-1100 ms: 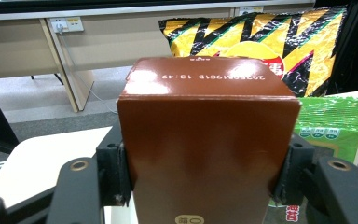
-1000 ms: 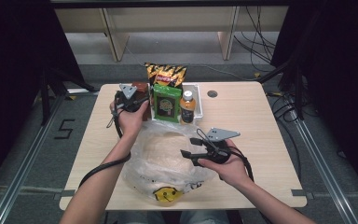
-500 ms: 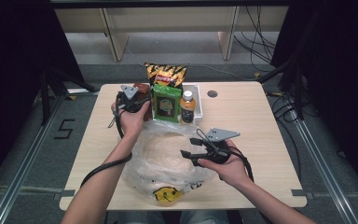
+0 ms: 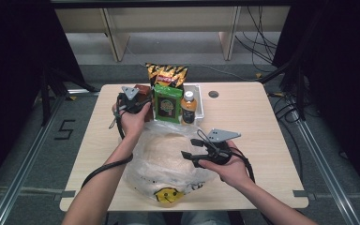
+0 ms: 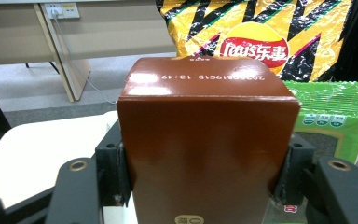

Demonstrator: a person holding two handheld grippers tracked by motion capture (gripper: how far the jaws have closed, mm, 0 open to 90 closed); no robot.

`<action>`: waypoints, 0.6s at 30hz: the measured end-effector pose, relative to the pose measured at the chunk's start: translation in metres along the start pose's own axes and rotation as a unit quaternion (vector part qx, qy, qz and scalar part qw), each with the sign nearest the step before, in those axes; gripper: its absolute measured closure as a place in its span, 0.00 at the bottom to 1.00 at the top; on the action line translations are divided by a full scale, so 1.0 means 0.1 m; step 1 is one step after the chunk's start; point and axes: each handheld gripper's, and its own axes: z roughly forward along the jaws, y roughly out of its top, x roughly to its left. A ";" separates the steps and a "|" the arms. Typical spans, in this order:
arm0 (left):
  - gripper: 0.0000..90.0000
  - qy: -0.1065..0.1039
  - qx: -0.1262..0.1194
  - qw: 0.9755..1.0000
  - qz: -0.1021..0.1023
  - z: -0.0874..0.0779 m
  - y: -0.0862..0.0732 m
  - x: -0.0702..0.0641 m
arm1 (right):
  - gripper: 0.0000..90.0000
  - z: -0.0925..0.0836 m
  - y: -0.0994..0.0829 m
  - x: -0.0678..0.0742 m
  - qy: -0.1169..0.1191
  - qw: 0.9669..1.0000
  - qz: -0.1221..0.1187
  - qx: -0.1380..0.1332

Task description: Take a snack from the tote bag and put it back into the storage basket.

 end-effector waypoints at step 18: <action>0.40 0.003 0.000 1.000 0.005 -0.01 -0.01 -0.03 | 0.43 0.02 0.00 0.02 0.005 1.000 0.013 -0.004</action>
